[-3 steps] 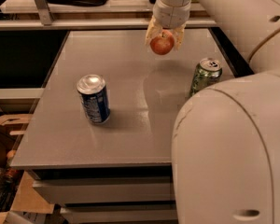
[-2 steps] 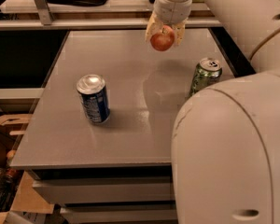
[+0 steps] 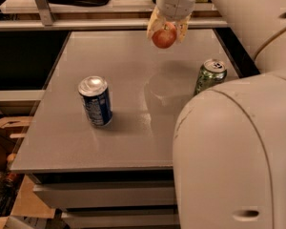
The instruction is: Pick apple
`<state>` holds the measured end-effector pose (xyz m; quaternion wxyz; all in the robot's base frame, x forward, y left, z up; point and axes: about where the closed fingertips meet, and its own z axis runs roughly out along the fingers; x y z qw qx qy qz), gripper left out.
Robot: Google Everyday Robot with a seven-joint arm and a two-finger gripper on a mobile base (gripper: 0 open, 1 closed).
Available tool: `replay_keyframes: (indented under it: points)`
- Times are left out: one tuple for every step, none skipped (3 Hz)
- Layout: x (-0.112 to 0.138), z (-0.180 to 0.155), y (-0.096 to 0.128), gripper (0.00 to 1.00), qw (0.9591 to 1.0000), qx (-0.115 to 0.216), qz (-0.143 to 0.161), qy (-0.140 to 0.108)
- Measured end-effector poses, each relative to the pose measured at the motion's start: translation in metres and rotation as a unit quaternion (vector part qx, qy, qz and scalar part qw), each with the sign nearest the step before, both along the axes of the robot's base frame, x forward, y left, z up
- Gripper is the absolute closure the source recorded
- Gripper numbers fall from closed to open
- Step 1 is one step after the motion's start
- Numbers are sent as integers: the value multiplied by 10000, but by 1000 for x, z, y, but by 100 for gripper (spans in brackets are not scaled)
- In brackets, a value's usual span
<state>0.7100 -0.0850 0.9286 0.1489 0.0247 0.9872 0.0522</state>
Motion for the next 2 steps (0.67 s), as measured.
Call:
replay_keyframes:
  points:
    - [2, 2, 4, 100, 10000, 21, 84, -26]
    - [2, 2, 4, 100, 10000, 22, 87, -26]
